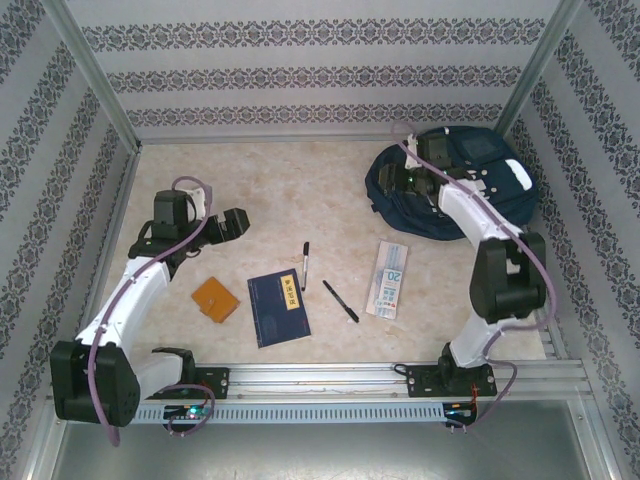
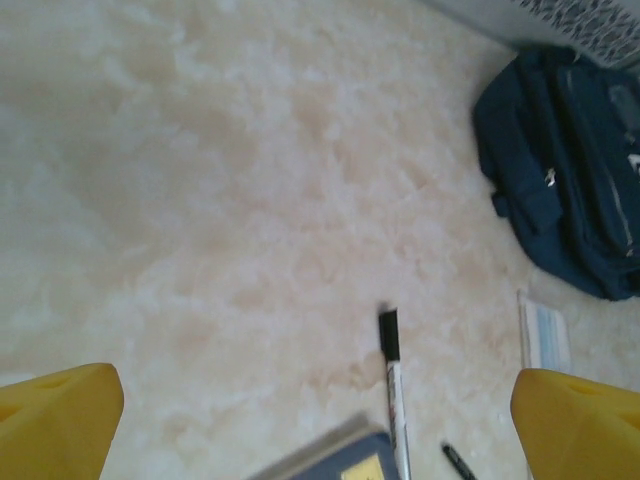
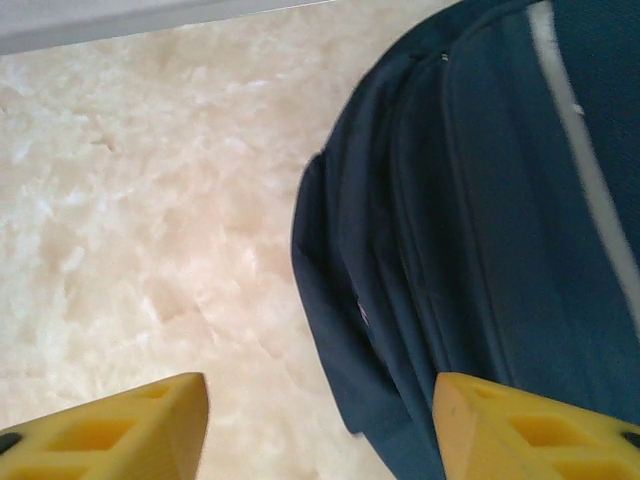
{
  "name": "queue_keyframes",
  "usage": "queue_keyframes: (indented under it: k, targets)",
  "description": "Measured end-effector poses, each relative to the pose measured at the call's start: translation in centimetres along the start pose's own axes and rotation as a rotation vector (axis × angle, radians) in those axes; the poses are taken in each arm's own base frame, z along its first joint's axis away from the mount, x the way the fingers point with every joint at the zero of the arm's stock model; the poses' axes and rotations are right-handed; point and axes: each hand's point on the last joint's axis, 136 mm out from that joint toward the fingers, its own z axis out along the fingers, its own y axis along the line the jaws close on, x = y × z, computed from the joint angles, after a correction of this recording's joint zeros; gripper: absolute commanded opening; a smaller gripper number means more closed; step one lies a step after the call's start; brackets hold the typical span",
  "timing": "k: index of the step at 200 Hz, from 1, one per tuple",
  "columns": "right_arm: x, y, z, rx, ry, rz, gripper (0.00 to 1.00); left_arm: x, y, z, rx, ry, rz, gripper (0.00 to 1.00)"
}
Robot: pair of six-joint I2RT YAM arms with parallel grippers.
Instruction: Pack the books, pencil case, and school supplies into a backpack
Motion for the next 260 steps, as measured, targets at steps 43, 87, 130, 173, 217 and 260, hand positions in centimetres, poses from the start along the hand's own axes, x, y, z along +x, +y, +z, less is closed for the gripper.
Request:
queue_keyframes:
  k: [43, 87, 130, 173, 217, 260]
  targets:
    - [-2.4, -1.0, 6.6, 0.021, 0.053, 0.012, 0.54, 3.2, 1.4, -1.0, -0.066, 0.090, -0.021, 0.99]
    - [-1.2, -2.1, 12.0, 0.052, 0.149, -0.003, 0.15, 5.1, 2.3, -1.7, -0.108, 0.127, -0.035, 0.99]
    - [-0.9, -1.0, 12.9, 0.032, 0.196, -0.099, 0.00, 6.1, 2.8, -1.5, -0.114, 0.144, -0.059, 0.99]
    - [-0.4, 5.1, 11.4, -0.110, 0.240, -0.452, 0.00, 6.2, 2.1, -1.3, -0.075, 0.146, -0.111, 0.99]
    - [8.0, 13.9, 10.3, -0.275, 0.370, -0.854, 0.00, 6.2, 1.2, 0.1, 0.001, 0.161, -0.207, 0.99]
    - [10.4, 16.9, 6.0, -0.302, 0.363, -1.018, 0.41, 5.8, 0.4, 1.9, 0.040, 0.172, -0.257, 0.99]
